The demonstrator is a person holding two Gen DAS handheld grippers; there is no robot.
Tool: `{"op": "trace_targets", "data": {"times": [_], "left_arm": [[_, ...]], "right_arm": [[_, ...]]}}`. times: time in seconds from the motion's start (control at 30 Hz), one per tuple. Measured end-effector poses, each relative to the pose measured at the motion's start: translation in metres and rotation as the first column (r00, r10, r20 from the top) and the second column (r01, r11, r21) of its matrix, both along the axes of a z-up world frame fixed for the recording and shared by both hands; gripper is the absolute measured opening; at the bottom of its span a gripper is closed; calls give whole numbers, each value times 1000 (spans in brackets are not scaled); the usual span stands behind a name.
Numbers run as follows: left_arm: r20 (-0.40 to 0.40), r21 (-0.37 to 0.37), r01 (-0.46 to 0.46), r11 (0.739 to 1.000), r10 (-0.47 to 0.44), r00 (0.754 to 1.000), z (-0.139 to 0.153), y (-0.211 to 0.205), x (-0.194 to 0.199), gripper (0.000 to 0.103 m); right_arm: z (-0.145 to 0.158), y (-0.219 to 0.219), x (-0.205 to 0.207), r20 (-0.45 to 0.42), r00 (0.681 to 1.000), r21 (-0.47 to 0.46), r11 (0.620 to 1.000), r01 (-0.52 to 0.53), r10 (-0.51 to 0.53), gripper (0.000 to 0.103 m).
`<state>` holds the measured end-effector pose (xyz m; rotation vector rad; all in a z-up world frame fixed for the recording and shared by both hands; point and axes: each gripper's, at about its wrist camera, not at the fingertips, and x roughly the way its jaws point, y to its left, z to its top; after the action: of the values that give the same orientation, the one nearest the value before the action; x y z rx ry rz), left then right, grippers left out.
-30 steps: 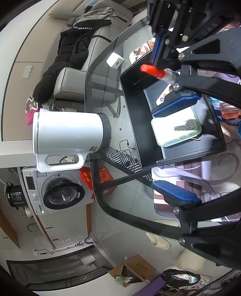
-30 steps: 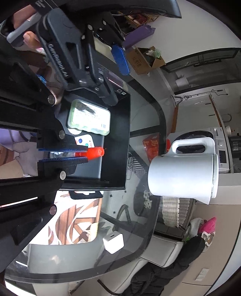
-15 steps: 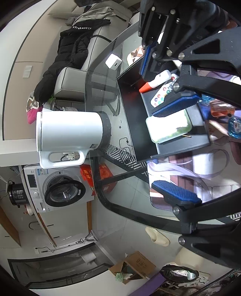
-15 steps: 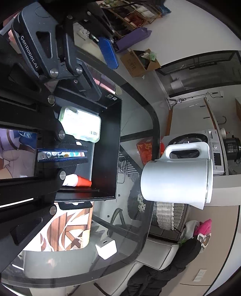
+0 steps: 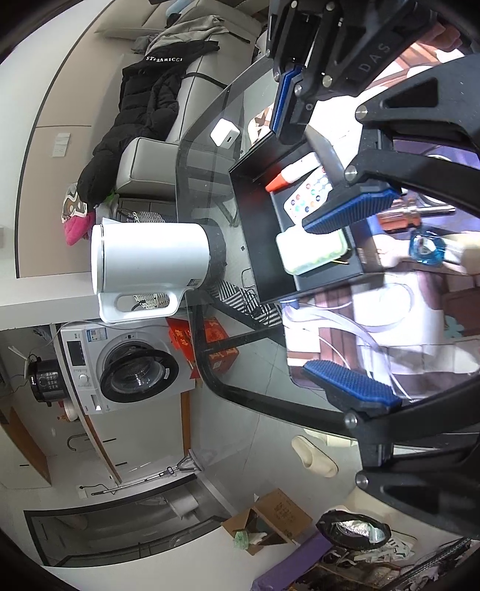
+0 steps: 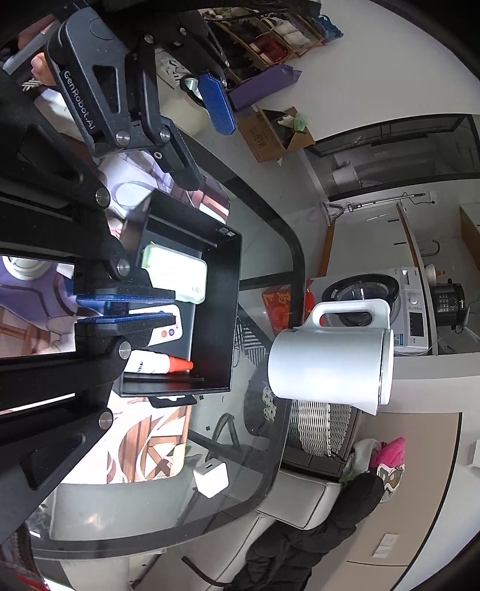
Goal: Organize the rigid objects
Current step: 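Place the glue bottle into the black box and open the right gripper, then grasp the blue-capped bottle with the left gripper while the right grasps the white round lid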
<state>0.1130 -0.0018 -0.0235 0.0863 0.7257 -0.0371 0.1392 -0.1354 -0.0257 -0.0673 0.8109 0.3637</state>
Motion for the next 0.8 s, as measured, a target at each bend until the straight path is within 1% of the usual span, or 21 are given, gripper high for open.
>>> {"op": "trace_targets", "data": {"times": [0.13,0.23,0.33,0.37,0.4,0.47,0.57,0.67,0.8], "left_arm": [[-52,4,18,1000,-17,999,-5,2,-9,71],[-126,-8,16,1000,-17,992,-14,8,-13,71],[-202,-38,23,999,-30,979,-26,14,-16,71],[-230,-41,30,999,-39,972,-32,14,-18,71],[-254,-36,35,999,-43,966,-37,15,-19,71],[-292,-15,36,999,-39,956,-45,17,-22,71],[-320,2,40,999,-38,947,-53,23,-26,71],[-342,-2,44,999,-42,939,-58,30,-27,71],[-361,-1,19,1000,-18,932,-65,46,-30,71]], "right_arm": [[3,4,-17,-16,999,-18,999,-40,40,8],[3,6,-28,-45,996,-21,997,-72,71,9],[-1,9,-36,-87,991,-21,994,-104,102,18],[-4,11,-39,-104,988,-22,993,-119,116,25],[-8,13,-42,-122,984,-22,991,-134,130,30],[-16,19,-46,-152,977,-35,987,-155,148,33],[-30,27,-50,-205,963,-47,981,-187,174,35],[-41,36,-54,-245,949,-53,974,-220,200,37],[-50,49,-61,-252,940,-77,964,-255,228,52]]}}
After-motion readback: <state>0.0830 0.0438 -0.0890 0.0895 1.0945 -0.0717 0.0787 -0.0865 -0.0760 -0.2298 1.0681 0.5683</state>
